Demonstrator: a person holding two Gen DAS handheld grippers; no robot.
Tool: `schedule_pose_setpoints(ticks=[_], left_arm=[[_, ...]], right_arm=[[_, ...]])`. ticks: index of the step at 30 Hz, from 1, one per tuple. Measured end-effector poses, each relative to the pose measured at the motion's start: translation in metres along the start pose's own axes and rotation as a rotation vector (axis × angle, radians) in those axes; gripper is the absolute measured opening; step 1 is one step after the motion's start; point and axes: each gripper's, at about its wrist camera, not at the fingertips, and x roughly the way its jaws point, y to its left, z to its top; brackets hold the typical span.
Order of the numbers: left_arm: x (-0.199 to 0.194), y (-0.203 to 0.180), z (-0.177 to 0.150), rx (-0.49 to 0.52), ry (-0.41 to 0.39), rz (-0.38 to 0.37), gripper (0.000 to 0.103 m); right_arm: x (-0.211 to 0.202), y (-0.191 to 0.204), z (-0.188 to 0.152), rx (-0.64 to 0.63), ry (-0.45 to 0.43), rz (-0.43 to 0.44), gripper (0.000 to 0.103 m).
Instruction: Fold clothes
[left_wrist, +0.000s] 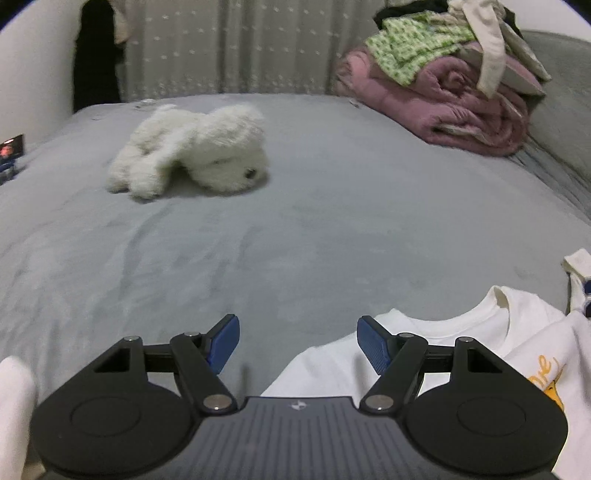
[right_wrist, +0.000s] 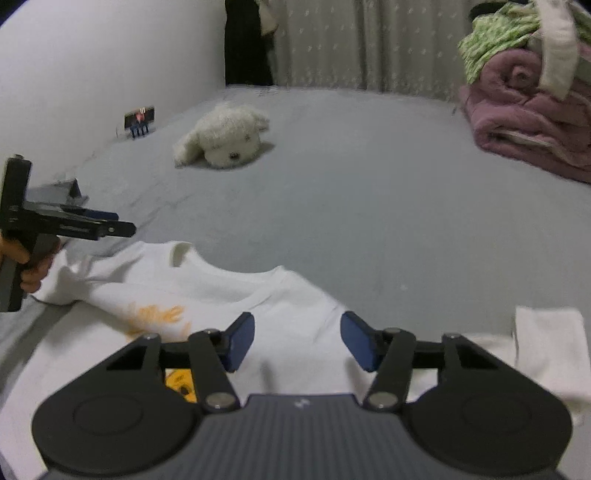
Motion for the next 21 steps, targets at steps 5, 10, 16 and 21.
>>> schedule_pose_setpoints(ticks=[5, 10, 16, 21], left_arm=[[0.024, -0.01, -0.006, 0.078, 0.078, -0.034, 0.07], [0.029, -0.013, -0.016, 0.136, 0.116, -0.059, 0.07], [0.024, -0.028, -0.013, 0.197, 0.082, -0.051, 0.01], [0.018, -0.051, 0.0, 0.297, 0.021, 0.029, 0.006]], right_arm=[[0.051, -0.027, 0.021, -0.005, 0.111, 0.064, 0.051], [0.091, -0.036, 0.012, -0.05, 0.214, 0.12, 0.051], [0.085, -0.012, 0.005, -0.165, 0.15, 0.064, 0.012], [0.07, 0.008, 0.014, -0.237, 0.042, -0.113, 0.011]])
